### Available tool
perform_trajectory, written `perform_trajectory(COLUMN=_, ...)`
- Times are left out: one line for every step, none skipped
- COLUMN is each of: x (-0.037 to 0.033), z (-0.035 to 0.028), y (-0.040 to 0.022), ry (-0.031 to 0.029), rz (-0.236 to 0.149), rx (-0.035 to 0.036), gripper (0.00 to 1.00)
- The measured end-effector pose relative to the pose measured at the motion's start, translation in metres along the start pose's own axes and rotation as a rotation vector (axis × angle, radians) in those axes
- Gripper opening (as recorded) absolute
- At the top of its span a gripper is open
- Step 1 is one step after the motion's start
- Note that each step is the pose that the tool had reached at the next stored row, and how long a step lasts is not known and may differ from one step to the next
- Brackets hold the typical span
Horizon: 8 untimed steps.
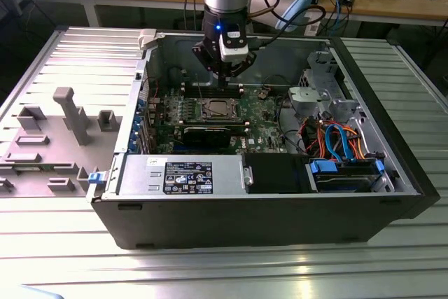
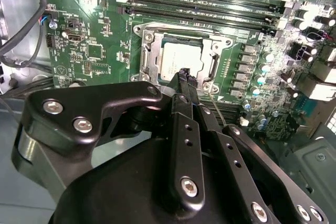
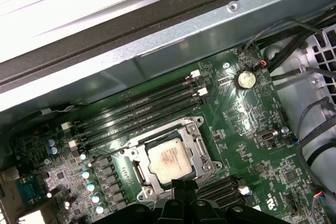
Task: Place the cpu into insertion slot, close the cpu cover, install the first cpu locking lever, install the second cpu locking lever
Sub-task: 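Install the first cpu locking lever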
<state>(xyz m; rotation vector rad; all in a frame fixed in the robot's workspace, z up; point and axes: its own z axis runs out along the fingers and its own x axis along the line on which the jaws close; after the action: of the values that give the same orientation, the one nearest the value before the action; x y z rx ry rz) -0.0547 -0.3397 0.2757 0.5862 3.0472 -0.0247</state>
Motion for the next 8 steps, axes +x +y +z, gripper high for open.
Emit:
perform_trajectory(x=0.0001, z=0.0, y=0.0, ry=0.0, rz=-0.001, rx=0.0, gripper=0.11)
perform_trajectory(x=0.0002, z=0.0, y=-0.0001, ry=0.0, rz=-0.002, rx=-0.0001, gripper=0.11)
perform_trajectory(x=0.0003, z=0.0, y=-0.0001, ry=0.0, rz=-0.003, rx=-0.0001, gripper=0.11)
perform_trajectory(x=0.0003, z=0.0, y=-0.0001, ry=-0.0001, rz=-0.004, rx=-0.0001, gripper=0.11)
perform_trajectory(x=0.0004, z=0.0, y=-0.0002, ry=-0.0001, rz=-0.005, rx=-0.0002, gripper=0.11)
perform_trajectory(x=0.0005, z=0.0, y=-0.0002, ry=-0.0001, rz=-0.006, rx=-0.0003, gripper=0.11)
perform_trajectory(x=0.0005, z=0.0, y=-0.0002, ry=-0.0001, rz=-0.006, rx=-0.0003, gripper=0.11)
perform_trajectory(x=0.0011, z=0.0, y=-0.0005, ry=-0.0002, rz=-0.015, rx=-0.0006, gripper=0.11)
